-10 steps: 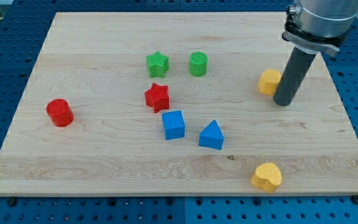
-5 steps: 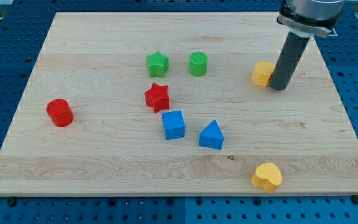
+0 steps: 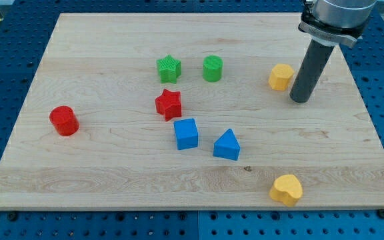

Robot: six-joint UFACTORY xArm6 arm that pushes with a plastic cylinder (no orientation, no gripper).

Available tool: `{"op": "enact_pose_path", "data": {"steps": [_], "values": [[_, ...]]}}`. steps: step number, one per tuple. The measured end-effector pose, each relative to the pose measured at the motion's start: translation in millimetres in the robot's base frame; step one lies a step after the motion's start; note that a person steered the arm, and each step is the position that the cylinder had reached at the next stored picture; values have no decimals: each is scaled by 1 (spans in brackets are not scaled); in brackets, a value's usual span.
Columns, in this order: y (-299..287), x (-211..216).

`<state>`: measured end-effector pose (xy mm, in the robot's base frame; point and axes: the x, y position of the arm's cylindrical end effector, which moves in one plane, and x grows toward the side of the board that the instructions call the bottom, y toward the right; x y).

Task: Slide the hexagon diagonal to the top right of the triangle

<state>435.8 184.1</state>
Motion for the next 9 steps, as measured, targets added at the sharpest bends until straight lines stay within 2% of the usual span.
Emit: {"op": "enact_pose_path", "data": {"steps": [2,3,4,5,8,9], "values": [[24,-24],[37,-60],[38,-77],[37,-77],[-29,-58],[-29,-58]]}}
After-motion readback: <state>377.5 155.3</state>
